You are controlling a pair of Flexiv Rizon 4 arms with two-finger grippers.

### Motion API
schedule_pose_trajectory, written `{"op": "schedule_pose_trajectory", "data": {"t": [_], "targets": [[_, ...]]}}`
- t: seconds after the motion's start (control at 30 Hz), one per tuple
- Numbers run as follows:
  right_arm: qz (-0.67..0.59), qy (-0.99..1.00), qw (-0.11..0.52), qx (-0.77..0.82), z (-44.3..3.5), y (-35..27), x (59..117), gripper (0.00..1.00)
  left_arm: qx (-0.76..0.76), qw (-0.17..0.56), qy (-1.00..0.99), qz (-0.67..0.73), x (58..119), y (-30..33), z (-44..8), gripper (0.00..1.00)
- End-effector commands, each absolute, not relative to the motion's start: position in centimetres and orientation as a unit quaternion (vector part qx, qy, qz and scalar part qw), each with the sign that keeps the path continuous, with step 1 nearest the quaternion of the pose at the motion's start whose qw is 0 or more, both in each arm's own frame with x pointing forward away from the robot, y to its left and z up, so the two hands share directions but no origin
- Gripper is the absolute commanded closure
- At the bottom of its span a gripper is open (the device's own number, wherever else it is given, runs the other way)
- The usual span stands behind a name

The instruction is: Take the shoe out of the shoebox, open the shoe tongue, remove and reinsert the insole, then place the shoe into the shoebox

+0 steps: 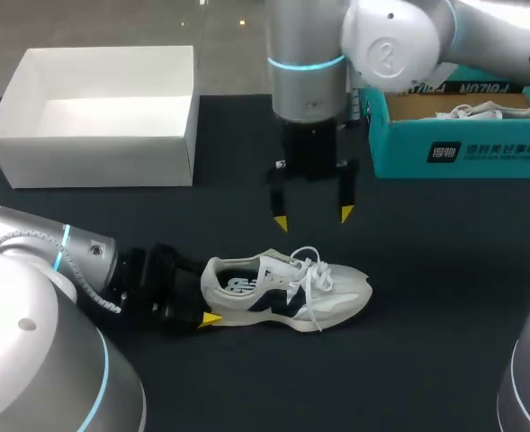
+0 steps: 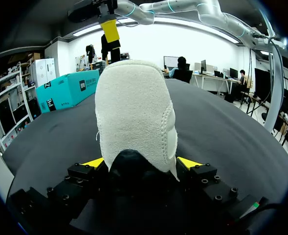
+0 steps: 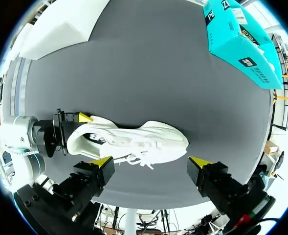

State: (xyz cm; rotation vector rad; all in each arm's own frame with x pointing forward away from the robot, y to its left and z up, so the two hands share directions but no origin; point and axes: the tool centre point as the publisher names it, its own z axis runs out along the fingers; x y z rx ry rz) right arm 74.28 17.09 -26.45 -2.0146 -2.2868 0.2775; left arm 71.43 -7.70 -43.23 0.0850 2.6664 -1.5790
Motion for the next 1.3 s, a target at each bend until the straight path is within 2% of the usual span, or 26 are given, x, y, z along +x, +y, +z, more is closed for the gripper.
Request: {"op": "schedule_pose_trajectory", "data": {"t": [0.03,0.47,0.87,1.3], "targets": [[0.08,-0.735,0.035,-0.672,-28.3,19.6,71.3,0.0,0.028,0.02,0.861,-0.508,71.2,-7.7,-43.9,1.0],[0.076,-0.617,0.019,-0.783,-29.0,20.1,68.0,0.0,0.028,0.02,0.861,-0.508,71.2,-7.7,-43.9,1.0],[0.063,-0.644,0.006,-0.763,-30.6,21.8,70.9,0.0,0.028,0.02,0.861,-0.508,71.2,-7.7,-43.9,1.0],[0.069,-0.671,0.037,-0.737,-33.1,23.5,71.9,0.0,0.028,0.02,0.861,-0.508,71.2,-7.7,-43.9,1.0]]}}
